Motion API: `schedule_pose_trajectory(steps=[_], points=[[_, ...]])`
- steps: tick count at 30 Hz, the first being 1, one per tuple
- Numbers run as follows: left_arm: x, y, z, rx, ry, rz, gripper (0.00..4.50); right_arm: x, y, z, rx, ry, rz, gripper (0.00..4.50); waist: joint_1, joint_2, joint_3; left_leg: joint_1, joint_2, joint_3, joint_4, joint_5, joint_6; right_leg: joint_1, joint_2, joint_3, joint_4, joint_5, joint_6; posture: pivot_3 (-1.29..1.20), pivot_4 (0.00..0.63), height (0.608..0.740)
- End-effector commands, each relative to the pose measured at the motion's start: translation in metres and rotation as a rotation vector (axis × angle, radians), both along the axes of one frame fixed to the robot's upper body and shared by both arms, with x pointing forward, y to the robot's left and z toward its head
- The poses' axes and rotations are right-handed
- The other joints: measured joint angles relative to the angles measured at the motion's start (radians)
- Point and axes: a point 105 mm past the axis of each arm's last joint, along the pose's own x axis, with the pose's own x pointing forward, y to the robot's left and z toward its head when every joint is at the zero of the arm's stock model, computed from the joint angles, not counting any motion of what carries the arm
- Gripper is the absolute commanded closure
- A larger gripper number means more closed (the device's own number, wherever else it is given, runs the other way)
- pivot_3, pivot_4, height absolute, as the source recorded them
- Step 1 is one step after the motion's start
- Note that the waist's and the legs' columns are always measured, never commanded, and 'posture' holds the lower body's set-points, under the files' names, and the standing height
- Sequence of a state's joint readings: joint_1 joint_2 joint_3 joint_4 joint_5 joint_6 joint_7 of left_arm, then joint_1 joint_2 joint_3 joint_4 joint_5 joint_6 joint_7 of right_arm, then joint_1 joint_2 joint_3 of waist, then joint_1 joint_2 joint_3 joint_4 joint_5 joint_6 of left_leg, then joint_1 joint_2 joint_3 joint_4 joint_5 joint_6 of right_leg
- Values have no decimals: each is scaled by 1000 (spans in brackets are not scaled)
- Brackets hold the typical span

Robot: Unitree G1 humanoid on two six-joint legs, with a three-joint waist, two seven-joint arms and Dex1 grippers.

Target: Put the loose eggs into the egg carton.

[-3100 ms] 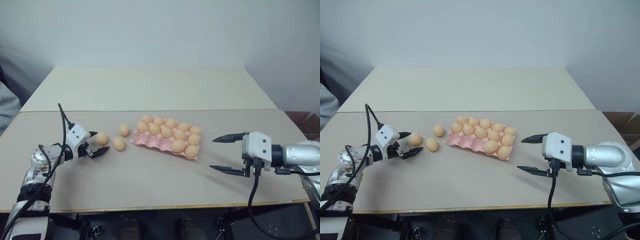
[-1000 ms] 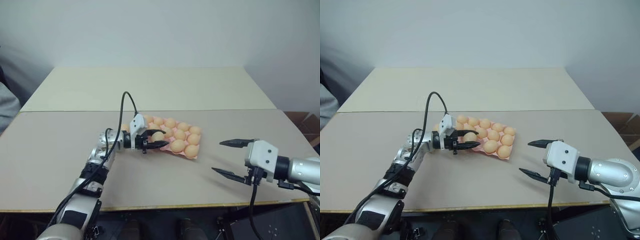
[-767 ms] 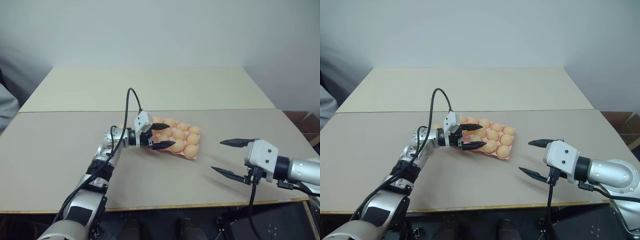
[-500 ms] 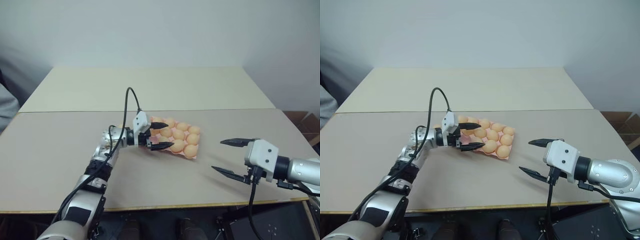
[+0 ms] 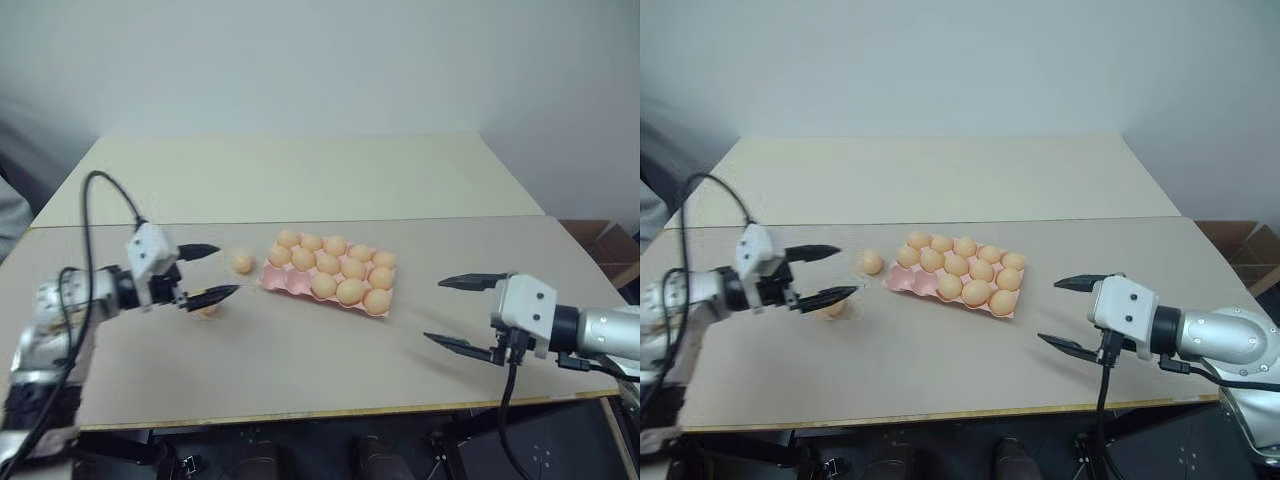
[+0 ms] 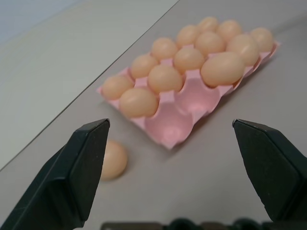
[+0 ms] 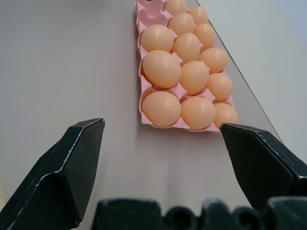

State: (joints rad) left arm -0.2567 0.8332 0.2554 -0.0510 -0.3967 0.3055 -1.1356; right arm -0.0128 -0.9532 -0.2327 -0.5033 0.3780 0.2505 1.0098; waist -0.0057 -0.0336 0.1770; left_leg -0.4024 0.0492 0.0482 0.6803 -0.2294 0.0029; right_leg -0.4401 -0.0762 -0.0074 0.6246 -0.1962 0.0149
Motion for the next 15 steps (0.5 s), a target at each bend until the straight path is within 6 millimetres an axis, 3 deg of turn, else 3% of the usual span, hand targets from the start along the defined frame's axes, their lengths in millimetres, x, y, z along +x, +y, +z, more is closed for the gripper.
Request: schedule_pose_trajectory(steps=[1, 12, 15], points=[[-21, 13, 17, 31, -36, 46, 29, -2, 4, 8, -4, -22, 60, 0, 2, 0, 0, -1, 0, 0, 0, 0, 0, -1, 0, 0, 0, 0, 0, 0, 150, 740], [-48, 62, -1, 30, 11, 275, 29, -16, 11, 24, 8, 22, 187, 0, 16, 0, 0, 0, 1, 1, -1, 0, 0, -1, 0, -1, 0, -1, -1, 0, 150, 740], [-47, 65, -9, 6, 27, 301, 29, -17, 11, 26, -2, 13, 188, 0, 19, 0, 0, 0, 1, 1, -1, 0, 0, -1, -1, -1, 0, -1, -1, 0, 150, 740]])
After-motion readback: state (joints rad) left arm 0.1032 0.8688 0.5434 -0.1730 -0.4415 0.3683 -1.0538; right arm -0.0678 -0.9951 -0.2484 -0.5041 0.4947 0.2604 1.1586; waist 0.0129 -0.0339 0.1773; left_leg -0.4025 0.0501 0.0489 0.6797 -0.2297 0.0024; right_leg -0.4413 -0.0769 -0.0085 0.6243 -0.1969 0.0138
